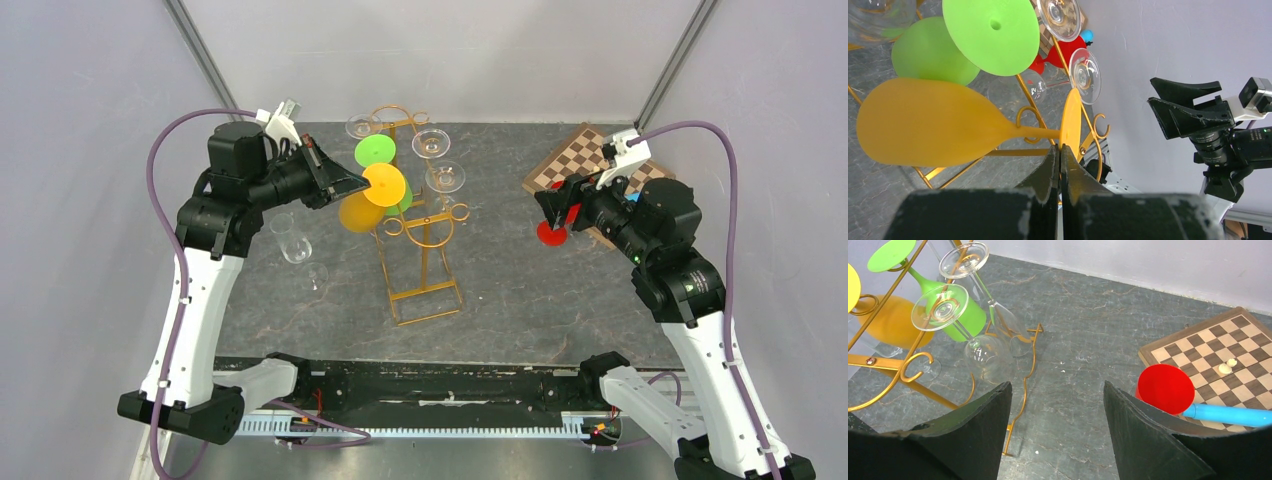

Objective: Take the wine glass off the wine glass rack
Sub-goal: Pick up the wine glass from the wine rack, then place the wine glass at the center of the board.

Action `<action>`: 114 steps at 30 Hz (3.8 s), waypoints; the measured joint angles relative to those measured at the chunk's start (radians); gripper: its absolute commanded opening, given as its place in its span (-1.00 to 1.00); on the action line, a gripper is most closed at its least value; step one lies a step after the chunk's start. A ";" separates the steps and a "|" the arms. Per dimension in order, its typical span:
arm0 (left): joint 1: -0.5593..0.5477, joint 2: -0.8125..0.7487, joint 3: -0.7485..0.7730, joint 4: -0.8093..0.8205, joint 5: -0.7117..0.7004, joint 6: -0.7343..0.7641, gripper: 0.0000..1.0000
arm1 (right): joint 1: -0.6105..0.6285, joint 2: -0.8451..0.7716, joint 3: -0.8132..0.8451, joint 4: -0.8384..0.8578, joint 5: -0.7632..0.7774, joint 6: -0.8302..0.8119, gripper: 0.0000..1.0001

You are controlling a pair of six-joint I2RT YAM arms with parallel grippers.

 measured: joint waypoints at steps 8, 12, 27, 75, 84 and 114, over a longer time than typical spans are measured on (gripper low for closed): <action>0.000 0.000 -0.025 0.009 -0.003 0.000 -0.95 | 0.000 0.000 -0.003 0.003 0.000 0.000 0.40; 0.002 0.001 -0.044 0.008 -0.006 0.000 -0.95 | 0.000 0.000 -0.003 0.005 0.000 0.000 0.40; 0.005 0.001 -0.045 0.006 -0.010 0.002 -0.95 | 0.000 0.000 -0.004 0.005 0.000 0.000 0.40; 0.021 -0.237 -0.005 -0.190 0.041 0.121 -0.95 | 0.000 -0.021 -0.003 -0.042 -0.147 0.075 0.63; 0.002 -0.385 -0.140 -0.164 0.155 0.121 -0.95 | 0.000 -0.049 -0.004 -0.046 -0.262 0.153 0.63; -0.679 -0.277 -0.356 0.102 -0.019 0.039 -0.95 | 0.000 -0.098 -0.118 -0.026 -0.314 0.203 0.62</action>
